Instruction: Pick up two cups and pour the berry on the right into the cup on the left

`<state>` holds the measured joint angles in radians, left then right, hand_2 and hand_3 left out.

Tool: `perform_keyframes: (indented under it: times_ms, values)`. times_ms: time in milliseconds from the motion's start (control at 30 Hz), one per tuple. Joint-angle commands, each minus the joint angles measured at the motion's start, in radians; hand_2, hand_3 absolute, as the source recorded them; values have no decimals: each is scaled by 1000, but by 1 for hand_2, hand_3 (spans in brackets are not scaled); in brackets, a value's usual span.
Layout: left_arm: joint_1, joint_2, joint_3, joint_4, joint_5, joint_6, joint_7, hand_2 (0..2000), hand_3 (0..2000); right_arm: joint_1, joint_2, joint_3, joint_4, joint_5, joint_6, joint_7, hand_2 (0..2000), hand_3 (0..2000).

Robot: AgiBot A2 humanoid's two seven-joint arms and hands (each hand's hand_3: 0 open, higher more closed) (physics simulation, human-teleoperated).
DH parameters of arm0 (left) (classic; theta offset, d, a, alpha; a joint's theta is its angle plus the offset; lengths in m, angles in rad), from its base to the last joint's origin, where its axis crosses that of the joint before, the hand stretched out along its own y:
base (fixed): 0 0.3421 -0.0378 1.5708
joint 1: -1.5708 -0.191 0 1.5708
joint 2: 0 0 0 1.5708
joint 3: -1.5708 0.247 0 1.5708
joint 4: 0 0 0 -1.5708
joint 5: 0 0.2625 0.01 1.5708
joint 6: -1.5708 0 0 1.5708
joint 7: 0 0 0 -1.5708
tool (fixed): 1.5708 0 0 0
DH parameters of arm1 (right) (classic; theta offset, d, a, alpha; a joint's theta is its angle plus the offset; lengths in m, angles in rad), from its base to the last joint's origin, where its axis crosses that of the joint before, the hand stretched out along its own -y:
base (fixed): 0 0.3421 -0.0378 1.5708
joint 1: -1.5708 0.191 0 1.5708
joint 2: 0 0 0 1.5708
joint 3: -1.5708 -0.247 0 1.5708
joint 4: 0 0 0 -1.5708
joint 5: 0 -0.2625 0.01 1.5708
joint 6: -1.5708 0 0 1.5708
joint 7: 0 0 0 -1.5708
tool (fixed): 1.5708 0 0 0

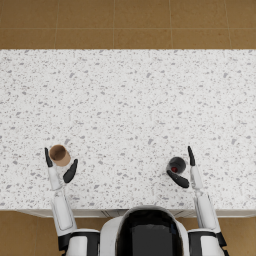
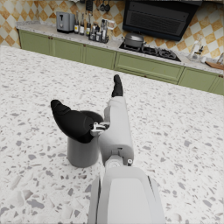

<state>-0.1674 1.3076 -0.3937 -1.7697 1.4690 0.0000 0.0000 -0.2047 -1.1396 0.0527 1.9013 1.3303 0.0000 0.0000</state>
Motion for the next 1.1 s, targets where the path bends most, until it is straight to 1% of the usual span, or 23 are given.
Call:
perform_keyframes:
  times_ms: [33,100,200,300,433,567,633,700,733,800,833,900,1100]
  values:
    - [9,-3,8,52,1,0,0,0,0,3,-3,11,-62,0,0,0,0,0]
    - [13,-2,9,83,2,0,0,0,0,5,-8,21,-103,0,0,0,0,0]
    - [45,-11,14,150,2,0,0,0,0,12,-17,26,-151,0,0,0,0,0]
    - [61,-12,22,170,3,0,0,0,0,15,-25,19,-191,0,1,0,0,0]
    - [77,-11,32,205,3,0,0,0,0,19,-36,12,-215,0,26,4,0,0]
    - [88,-8,47,248,3,7,0,0,0,30,-49,20,-251,-1,36,5,0,0]
    - [108,-12,50,292,3,7,0,0,0,40,-57,29,-259,-1,39,5,0,0]
    - [140,-18,52,353,3,11,-1,0,0,50,-64,36,-276,-1,37,4,0,0]
    - [149,-19,51,363,3,10,-1,0,0,55,-69,41,-286,-1,37,3,0,0]
    - [154,-18,51,335,3,7,0,0,0,59,-74,39,-285,-1,38,3,0,0]
    - [177,-22,57,374,3,6,0,0,0,60,-77,46,-287,-1,37,3,0,0]
    - [195,-24,61,400,3,4,0,0,0,69,-85,50,-297,-1,31,2,0,0]
    - [235,-24,70,473,3,3,0,0,0,93,-105,57,-336,-1,27,1,0,0]
